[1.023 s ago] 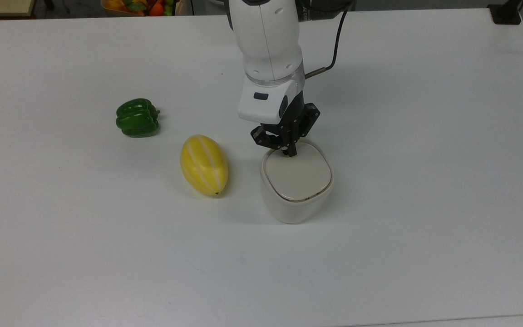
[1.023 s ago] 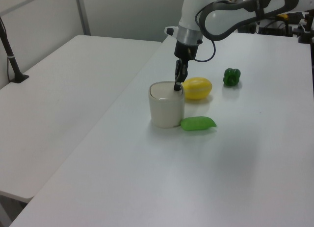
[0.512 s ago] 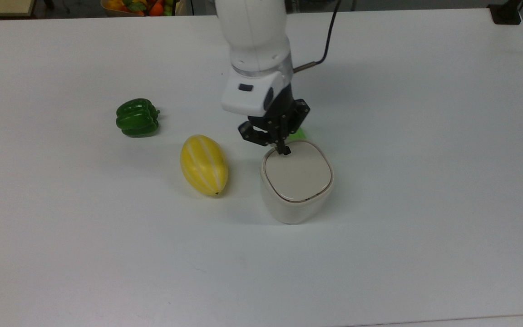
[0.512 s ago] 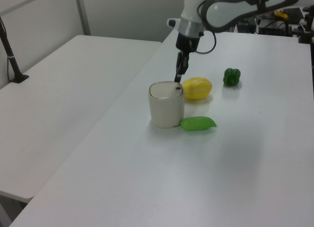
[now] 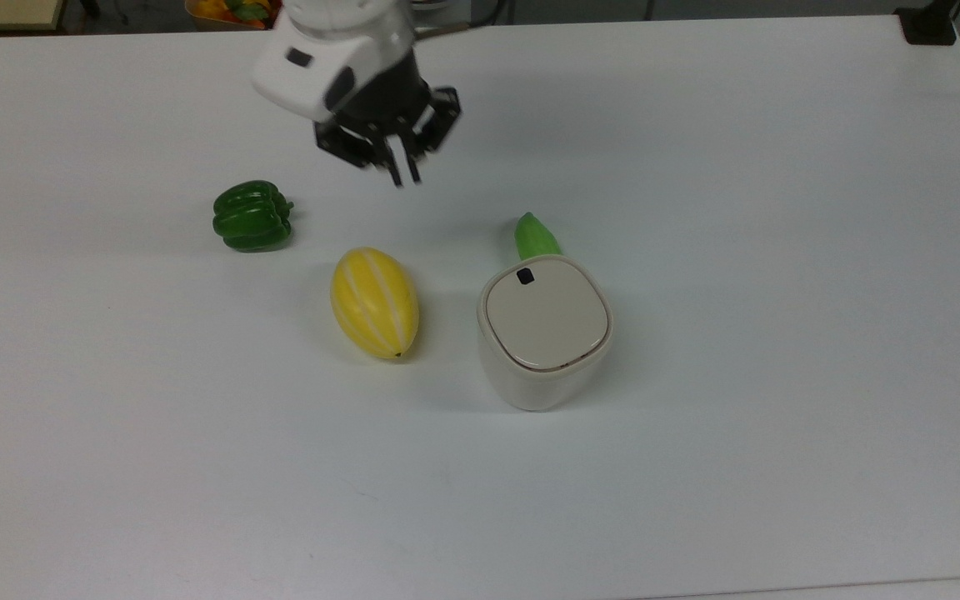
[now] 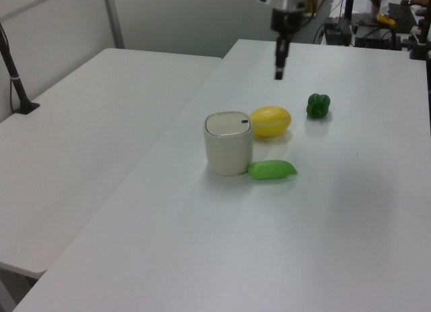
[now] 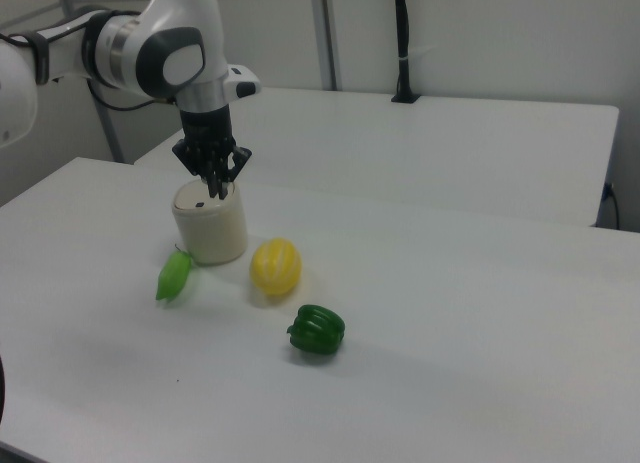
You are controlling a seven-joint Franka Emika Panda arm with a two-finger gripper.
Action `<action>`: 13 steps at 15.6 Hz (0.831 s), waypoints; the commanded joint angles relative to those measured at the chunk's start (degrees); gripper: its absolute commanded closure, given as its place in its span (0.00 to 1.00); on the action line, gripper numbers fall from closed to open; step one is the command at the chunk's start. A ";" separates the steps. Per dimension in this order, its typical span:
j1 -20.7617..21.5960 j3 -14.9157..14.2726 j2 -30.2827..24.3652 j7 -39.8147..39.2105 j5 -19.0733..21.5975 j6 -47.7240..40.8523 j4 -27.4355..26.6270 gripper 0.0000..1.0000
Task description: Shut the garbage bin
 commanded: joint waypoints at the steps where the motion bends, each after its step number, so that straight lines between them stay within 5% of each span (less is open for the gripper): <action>1: -2.16 -0.72 -2.81 3.86 -2.33 -8.16 -1.24 0.81; 5: -4.81 -0.81 -3.95 5.62 -2.42 -10.64 -1.24 0.73; 7: -6.21 -0.81 -4.39 5.98 -2.42 -10.64 -1.24 0.02; 13: -7.98 -0.72 -6.77 5.80 -2.50 -10.47 -1.15 0.00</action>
